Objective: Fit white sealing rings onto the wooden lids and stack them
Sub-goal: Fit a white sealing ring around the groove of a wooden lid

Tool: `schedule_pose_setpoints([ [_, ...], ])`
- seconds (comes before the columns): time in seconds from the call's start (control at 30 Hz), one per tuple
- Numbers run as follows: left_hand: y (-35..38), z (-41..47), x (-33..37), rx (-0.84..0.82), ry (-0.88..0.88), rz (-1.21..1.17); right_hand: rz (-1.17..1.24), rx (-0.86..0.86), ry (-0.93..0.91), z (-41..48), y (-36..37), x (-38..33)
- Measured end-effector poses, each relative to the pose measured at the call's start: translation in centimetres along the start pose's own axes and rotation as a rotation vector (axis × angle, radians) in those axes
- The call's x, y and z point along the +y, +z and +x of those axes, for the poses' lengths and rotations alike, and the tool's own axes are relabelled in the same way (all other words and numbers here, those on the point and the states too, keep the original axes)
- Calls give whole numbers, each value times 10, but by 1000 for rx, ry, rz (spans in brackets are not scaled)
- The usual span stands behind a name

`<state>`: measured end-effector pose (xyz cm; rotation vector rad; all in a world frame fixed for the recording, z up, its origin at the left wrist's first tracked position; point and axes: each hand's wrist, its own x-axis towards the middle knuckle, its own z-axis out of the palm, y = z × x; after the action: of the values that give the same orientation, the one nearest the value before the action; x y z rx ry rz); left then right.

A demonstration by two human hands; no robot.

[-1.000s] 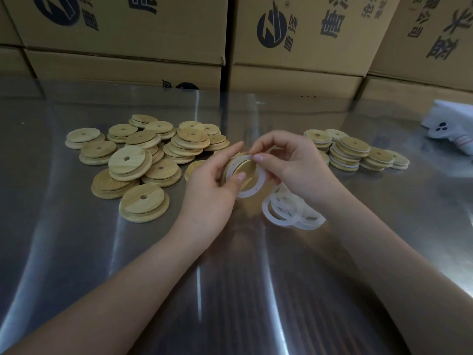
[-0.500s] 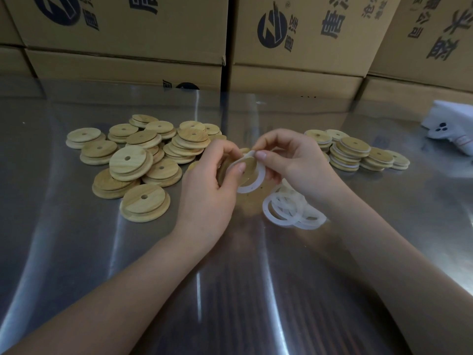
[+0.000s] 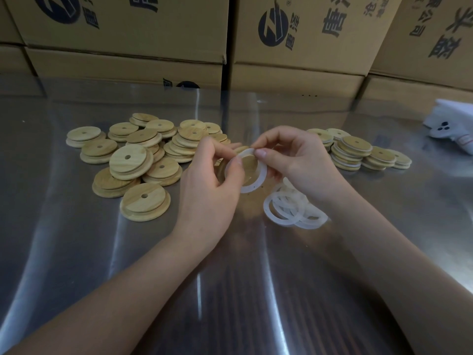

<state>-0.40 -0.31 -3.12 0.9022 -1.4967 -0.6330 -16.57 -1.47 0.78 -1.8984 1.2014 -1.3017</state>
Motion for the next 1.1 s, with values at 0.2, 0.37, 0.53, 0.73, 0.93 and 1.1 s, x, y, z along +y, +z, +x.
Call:
schedule_pose_setpoints([
  [0.2, -2, 1, 3, -66, 57, -41, 5, 8, -6, -1, 0, -1],
  [0.37, -2, 2, 2, -92, 144, 41, 18, 18, -11, -1, -3, -1],
  [0.53, -2, 3, -1, -75, 102, 12, 44, 25, -6, 0, -2, 0],
  [0.73, -2, 4, 1, -78, 49, -56, 51, 3, 6, 0, -3, 0],
  [0.93, -4, 4, 1, -100, -46, -156, 29, -9, -10, -1, -3, 0],
  [1.1, -3, 6, 0, -76, -130, -234, 64, 0, 14, -1, -2, 1],
])
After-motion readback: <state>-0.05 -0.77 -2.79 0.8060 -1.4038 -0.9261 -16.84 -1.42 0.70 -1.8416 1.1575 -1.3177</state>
